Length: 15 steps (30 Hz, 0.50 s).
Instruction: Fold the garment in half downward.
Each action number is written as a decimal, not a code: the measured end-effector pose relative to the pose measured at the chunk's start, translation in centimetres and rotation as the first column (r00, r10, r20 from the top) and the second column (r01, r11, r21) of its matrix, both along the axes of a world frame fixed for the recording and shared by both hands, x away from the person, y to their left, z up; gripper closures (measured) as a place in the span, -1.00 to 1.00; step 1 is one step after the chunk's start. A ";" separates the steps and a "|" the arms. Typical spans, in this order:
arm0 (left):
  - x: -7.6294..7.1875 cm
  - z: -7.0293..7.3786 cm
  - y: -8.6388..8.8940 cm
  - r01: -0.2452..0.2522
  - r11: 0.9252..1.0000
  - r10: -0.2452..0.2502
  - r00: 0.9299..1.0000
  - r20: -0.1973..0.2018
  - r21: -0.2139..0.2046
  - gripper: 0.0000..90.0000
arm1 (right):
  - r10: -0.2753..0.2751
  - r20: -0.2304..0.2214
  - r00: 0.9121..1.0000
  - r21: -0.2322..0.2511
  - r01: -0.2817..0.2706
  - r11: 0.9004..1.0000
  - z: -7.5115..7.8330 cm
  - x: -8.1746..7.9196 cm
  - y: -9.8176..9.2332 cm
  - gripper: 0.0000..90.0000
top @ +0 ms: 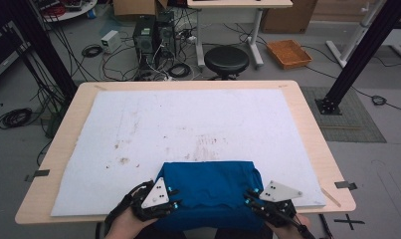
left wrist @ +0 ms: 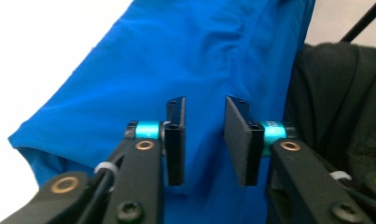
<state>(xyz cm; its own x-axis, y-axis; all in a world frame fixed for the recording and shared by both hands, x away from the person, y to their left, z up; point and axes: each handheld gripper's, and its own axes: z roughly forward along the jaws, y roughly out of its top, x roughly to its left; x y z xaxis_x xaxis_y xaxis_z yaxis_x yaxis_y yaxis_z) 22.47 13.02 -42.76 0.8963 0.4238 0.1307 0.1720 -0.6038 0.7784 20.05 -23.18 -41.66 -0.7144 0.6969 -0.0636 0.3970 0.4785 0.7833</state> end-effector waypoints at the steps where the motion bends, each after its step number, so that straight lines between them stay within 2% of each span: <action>1: 0.3 0.2 0.1 -0.023 0.999 0.023 1.000 -0.007 -0.026 0.39 | -0.022 0.004 1.000 0.018 0.022 1.000 0.3 0.3 -0.3 0.62; 3: 1.3 0.6 0.5 -0.068 0.995 0.068 0.998 -0.003 -0.069 0.37 | -0.058 0.019 0.998 0.051 0.057 0.997 0.9 1.3 -0.9 0.50; 4: 1.9 0.8 0.8 -0.101 0.991 0.101 0.995 -0.004 -0.091 0.35 | -0.083 0.031 0.996 0.064 0.081 0.995 1.2 2.0 -1.3 0.44; 6: 3.5 1.1 1.3 -0.172 0.976 0.171 0.985 -0.023 -0.133 0.29 | -0.130 0.027 0.991 0.092 0.128 0.988 1.6 3.7 -1.9 0.37; 8: 5.4 1.0 1.8 -0.245 0.958 0.241 0.970 -0.045 -0.152 0.26 | -0.181 0.016 0.983 0.114 0.178 0.977 1.7 5.7 -2.5 0.30; 10: 7.3 0.6 2.3 -0.303 0.939 0.287 0.951 -0.112 -0.166 0.25 | -0.206 -0.040 0.978 0.140 0.209 0.968 1.2 7.8 -2.8 0.20; 11: 8.1 0.3 2.4 -0.332 0.928 0.309 0.940 -0.148 -0.171 0.23 | -0.214 -0.072 0.974 0.141 0.222 0.965 0.8 8.8 -2.8 0.18; 12: 8.7 -0.1 2.5 -0.366 0.915 0.335 0.924 -0.184 -0.170 0.21 | -0.220 -0.102 0.970 0.142 0.233 0.962 0.4 9.6 -2.8 0.13; 13: 9.4 -0.5 2.6 -0.391 0.908 0.355 0.909 -0.216 -0.151 0.21 | -0.224 -0.120 0.967 0.132 0.239 0.962 -0.1 10.2 -2.7 0.09; 15: 9.9 -1.0 2.8 -0.419 0.899 0.377 0.889 -0.259 -0.128 0.21 | -0.224 -0.178 0.958 0.122 0.247 0.961 -1.2 11.4 -2.6 0.09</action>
<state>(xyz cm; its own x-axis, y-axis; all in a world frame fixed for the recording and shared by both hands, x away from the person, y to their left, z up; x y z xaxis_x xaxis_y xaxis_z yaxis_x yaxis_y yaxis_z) 32.38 15.78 -43.75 0.6436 0.7481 -0.1614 0.5493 -0.3048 0.7780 31.40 -25.78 -42.89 -0.5216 0.8399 0.1502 0.6113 0.2450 0.7525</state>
